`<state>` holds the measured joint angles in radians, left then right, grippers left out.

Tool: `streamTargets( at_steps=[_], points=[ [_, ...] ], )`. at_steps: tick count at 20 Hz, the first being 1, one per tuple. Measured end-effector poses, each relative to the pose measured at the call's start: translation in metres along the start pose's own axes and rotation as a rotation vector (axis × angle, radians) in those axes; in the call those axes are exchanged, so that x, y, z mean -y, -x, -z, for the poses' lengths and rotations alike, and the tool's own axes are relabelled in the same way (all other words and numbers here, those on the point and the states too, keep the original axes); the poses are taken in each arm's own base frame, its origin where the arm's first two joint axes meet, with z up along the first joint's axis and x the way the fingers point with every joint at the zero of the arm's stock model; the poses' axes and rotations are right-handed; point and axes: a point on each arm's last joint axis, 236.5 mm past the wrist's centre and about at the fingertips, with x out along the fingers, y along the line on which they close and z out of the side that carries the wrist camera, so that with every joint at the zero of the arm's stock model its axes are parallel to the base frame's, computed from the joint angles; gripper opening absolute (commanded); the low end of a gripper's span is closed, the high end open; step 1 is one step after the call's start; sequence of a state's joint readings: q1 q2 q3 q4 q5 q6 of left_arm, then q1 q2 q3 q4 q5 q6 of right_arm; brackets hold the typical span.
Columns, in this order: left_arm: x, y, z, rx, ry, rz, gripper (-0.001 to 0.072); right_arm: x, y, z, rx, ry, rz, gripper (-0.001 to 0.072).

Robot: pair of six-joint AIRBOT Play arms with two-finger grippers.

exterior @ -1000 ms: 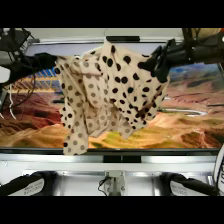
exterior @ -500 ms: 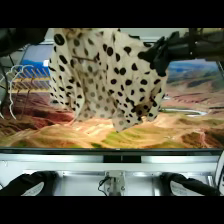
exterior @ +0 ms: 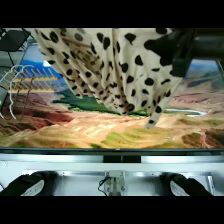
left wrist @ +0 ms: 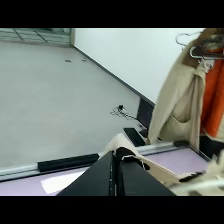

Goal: Fold the shirts.

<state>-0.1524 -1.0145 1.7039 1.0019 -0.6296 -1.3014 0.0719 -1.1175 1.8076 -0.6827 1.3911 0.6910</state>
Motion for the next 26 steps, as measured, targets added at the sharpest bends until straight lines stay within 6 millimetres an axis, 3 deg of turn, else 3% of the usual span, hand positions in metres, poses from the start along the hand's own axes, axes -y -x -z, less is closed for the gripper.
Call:
streamTargets(
  at_steps=[3, 5, 7, 10, 15, 17, 21, 22, 23, 24, 25, 26],
  points=[
    [-0.02, 0.005, -0.013, 0.027, 0.05, -0.051, 0.0045, -0.019, 0.008, 0.003, -0.03, -0.008, -0.044, 0.0067],
    [-0.017, -0.001, -0.007, 0.011, 0.116, -0.034, 0.0045, -0.021, 0.008, 0.004, -0.036, -0.018, -0.052, 0.0067],
    [0.005, -0.012, 0.007, -0.029, 0.163, 0.031, 0.0044, -0.02, 0.004, 0.006, -0.034, -0.036, -0.066, 0.0067],
    [0.058, -0.025, 0.019, -0.049, 0.195, 0.16, 0.0045, -0.014, -0.003, 0.005, -0.016, -0.068, -0.08, 0.0066],
    [0.138, -0.023, 0.03, -0.077, 0.224, 0.341, 0.0045, 0.01, -0.011, -0.007, 0.056, -0.083, -0.011, 0.0066],
    [0.155, -0.018, 0.04, -0.121, 0.215, 0.382, 0.0045, 0.022, -0.011, -0.017, 0.1, -0.077, 0.036, 0.0067],
    [0.159, -0.011, 0.065, -0.23, 0.169, 0.391, 0.0047, 0.041, -0.005, -0.035, 0.179, -0.075, 0.119, 0.0066],
    [0.158, -0.01, 0.072, -0.258, 0.162, 0.387, 0.0075, 0.043, -0.003, -0.039, 0.194, -0.073, 0.133, 0.0066],
    [0.156, -0.011, 0.078, -0.28, 0.157, 0.384, 0.0293, 0.045, -0.001, -0.043, 0.21, -0.072, 0.147, 0.0066],
    [0.155, -0.011, 0.083, -0.296, 0.153, 0.382, 0.0625, 0.047, 0.001, -0.046, 0.221, -0.069, 0.157, 0.0066],
    [0.155, -0.011, 0.087, -0.312, 0.147, 0.384, 0.0717, 0.048, 0.004, -0.05, 0.235, -0.067, 0.17, 0.0066],
    [0.154, -0.013, 0.087, -0.306, 0.143, 0.381, 0.0717, 0.048, 0.006, -0.052, 0.24, -0.059, 0.179, 0.0066]
  ],
)
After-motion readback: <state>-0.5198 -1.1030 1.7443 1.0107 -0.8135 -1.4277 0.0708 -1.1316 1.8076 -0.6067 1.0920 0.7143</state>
